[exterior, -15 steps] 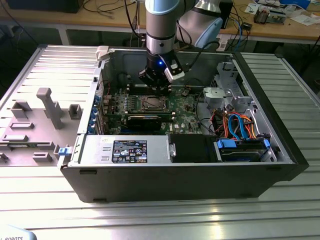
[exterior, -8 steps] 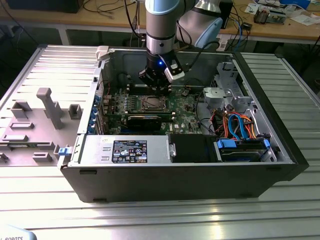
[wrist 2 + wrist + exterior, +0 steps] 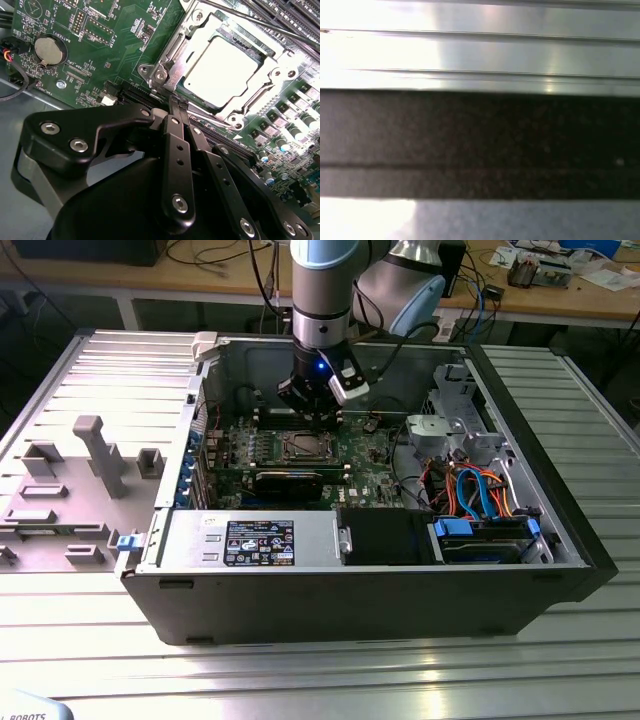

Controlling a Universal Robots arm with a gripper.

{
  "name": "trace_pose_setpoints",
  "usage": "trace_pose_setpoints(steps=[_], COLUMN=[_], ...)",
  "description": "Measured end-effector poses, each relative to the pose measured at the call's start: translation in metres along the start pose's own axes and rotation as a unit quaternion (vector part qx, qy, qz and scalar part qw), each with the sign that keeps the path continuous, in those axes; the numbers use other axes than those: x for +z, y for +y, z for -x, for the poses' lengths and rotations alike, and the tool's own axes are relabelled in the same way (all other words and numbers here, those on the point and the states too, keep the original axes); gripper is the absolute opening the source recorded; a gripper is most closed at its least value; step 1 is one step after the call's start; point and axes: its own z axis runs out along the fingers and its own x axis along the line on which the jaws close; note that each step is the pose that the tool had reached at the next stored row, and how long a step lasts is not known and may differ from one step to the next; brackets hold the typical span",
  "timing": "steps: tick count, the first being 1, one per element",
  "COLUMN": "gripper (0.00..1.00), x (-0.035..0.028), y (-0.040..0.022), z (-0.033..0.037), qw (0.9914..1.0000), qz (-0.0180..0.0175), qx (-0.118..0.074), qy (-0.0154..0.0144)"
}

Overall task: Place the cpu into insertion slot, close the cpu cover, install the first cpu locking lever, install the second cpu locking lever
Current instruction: 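Install the first cpu locking lever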

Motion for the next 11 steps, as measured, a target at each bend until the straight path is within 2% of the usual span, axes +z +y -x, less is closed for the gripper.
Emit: trace_pose_setpoints(steps=[3, 11], gripper=[0.11, 0.11], x=[-0.0018, -0.0005], y=[0.0001, 0.0001], z=[0.0001, 0.0007], qw=[1.00000, 1.00000], qz=[-0.0001, -0.0023], qx=[0.000, 0.000], qy=[0.0001, 0.0001])
